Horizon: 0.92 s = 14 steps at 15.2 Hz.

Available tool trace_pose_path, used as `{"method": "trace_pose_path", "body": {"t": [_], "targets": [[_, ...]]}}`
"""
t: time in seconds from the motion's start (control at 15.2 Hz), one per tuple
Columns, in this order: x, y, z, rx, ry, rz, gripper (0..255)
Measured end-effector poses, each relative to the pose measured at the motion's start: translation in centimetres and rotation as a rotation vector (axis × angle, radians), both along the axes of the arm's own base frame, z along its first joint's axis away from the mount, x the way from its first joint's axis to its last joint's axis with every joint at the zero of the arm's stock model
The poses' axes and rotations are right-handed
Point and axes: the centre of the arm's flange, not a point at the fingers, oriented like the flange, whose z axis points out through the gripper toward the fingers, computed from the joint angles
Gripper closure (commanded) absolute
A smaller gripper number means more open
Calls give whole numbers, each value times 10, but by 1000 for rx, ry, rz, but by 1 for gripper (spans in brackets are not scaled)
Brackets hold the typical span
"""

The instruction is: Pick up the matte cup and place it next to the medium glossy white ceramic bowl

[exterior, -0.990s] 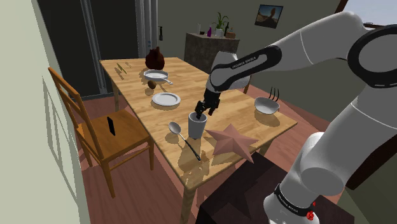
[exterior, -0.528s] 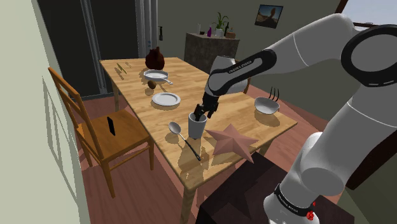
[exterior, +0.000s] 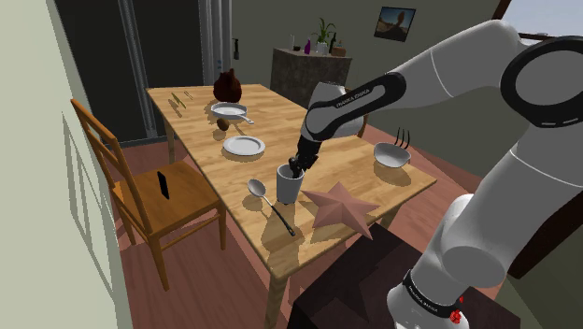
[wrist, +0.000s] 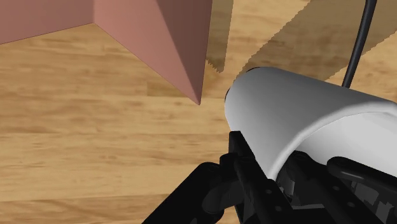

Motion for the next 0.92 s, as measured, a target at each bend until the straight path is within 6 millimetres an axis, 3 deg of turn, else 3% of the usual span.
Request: {"method": "trace_pose_path", "body": {"t": [0.4, 0.92], "targets": [[0, -1, 3, 0, 0, 0, 255], [0, 1, 42, 0, 0, 0, 255]]}}
